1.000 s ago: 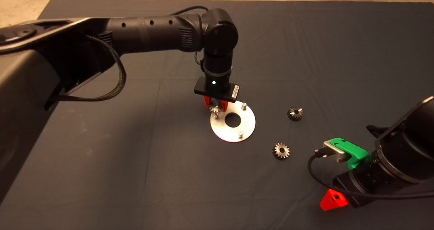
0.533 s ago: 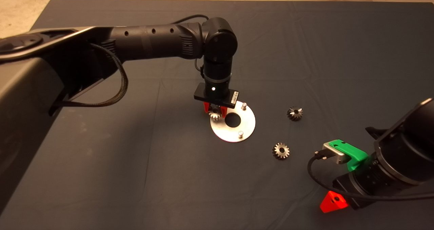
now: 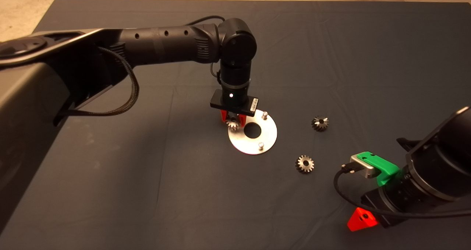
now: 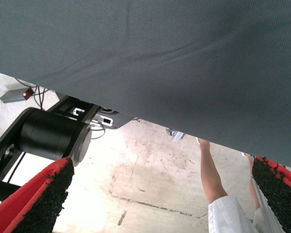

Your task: Install three planetary gears onto the carrier pins

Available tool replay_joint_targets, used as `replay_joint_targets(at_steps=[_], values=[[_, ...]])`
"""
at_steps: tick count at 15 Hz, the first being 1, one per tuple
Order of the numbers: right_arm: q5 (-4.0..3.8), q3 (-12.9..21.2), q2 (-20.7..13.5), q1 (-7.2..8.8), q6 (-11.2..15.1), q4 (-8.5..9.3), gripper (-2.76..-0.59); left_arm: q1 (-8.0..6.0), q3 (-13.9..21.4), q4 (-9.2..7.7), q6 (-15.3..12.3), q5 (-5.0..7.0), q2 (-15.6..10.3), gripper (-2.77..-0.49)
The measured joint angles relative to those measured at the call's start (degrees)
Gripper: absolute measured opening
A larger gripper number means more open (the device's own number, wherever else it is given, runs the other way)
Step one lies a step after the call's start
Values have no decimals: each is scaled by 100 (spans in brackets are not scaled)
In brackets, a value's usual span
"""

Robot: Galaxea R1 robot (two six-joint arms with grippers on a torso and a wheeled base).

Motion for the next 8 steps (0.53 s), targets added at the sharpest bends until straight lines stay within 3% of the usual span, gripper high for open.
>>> replay_joint_targets(at_steps=[8], values=[[0,0,0,0,1,0,-62,2,-104,1,188,-6,6,-237]])
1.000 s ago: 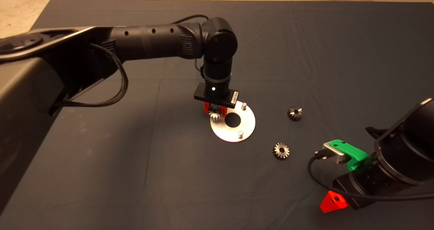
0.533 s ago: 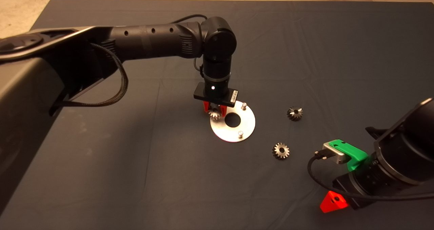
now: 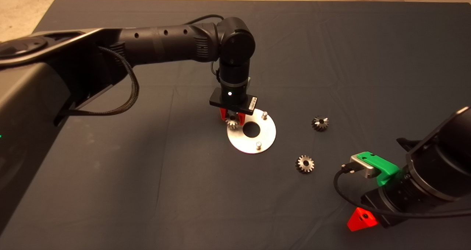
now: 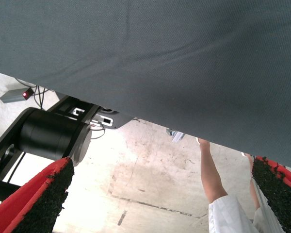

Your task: Install three planetary gears onto the carrier pins

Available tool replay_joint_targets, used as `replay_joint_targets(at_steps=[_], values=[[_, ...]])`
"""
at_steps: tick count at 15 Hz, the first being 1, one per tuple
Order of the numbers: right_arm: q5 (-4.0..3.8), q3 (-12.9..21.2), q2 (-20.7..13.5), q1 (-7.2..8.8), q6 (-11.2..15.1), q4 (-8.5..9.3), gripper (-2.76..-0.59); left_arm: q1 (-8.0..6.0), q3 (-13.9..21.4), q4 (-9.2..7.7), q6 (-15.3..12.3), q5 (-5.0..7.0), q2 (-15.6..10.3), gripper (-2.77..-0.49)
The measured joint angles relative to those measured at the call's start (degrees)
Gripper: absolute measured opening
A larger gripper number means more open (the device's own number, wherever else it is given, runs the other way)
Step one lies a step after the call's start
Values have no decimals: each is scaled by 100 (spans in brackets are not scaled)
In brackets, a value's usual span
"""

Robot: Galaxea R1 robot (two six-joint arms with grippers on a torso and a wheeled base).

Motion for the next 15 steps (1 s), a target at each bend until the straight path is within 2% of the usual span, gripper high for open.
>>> replay_joint_targets(at_steps=[7,15], values=[[-1,0,1,0,-1,0,-62,0,-2,2,26,0,0,-234],[-2,0,12,0,-3,0,-62,15,-21,2,168,1,0,-220]])
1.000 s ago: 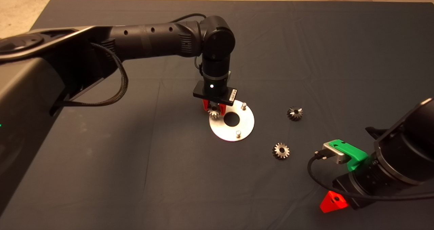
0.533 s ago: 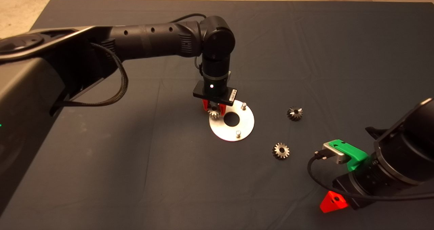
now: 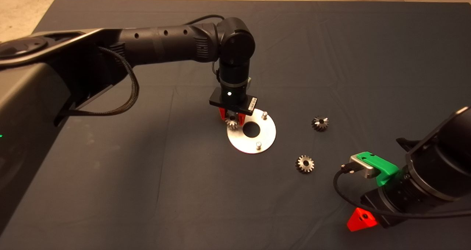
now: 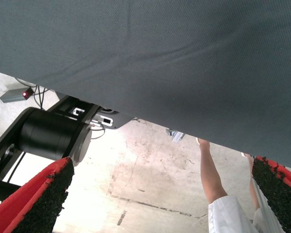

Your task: Install three planetary gears onto the carrier pins

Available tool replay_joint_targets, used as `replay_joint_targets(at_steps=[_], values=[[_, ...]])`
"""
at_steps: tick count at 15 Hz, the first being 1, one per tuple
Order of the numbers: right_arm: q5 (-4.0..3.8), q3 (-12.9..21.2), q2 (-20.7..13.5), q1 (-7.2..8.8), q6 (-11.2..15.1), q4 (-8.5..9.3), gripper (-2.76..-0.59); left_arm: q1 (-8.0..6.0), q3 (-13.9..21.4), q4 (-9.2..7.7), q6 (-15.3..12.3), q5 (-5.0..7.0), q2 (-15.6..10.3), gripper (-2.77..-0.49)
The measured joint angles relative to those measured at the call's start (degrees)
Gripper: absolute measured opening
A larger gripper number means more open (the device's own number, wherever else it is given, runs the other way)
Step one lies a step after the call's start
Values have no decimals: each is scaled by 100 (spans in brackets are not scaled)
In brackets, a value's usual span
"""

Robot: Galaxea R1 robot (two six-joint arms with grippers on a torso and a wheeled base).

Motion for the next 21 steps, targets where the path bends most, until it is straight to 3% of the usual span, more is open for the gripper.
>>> replay_joint_targets(at_steps=[9,11,13,17,19,21], values=[[2,0,0,0,2,-2,-62,-4,-34,0,15,7,-2,-184],[2,0,0,0,0,0,-62,-66,-32,0,11,9,-2,-175],[0,0,-1,0,0,0,-62,-212,-10,1,-17,10,-17,-168],[2,0,-1,0,-6,0,-62,-422,281,0,-274,7,-50,-153],[2,0,-6,0,-72,0,-62,-530,536,2,-468,5,-223,-140],[2,0,-65,17,-339,12,-62,-569,1041,40,-750,0,-601,-133]])
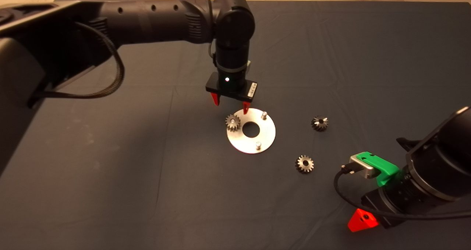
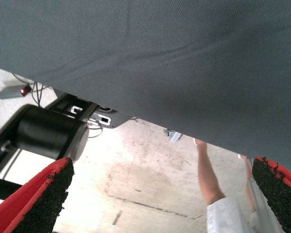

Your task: Install three planetary gears onto the carrier pins

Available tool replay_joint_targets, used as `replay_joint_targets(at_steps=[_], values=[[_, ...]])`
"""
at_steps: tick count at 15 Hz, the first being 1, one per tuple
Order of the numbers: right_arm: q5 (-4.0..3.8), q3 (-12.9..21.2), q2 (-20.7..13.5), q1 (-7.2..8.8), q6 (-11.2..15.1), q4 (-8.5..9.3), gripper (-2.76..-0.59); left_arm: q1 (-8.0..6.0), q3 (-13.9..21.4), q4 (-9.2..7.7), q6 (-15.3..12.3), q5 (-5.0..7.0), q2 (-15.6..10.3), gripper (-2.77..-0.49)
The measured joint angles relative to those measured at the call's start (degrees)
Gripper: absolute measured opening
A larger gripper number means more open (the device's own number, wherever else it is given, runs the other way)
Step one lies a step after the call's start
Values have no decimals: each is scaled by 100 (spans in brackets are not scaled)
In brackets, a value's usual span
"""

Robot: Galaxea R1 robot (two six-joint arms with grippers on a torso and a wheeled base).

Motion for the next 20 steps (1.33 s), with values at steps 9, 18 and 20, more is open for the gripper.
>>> replay_joint_targets(at_steps=[9,18,20], values=[[1,-717,-116,745,-2272,362,-62,-36,4228,34,-1268,115,-3425,-95],[2,-1724,494,689,-3714,412,-62,-71,5318,-107,-2079,43,-3845,-95],[2,-1913,809,621,-4047,412,-62,-71,5383,-127,-2103,43,-3953,-95]])
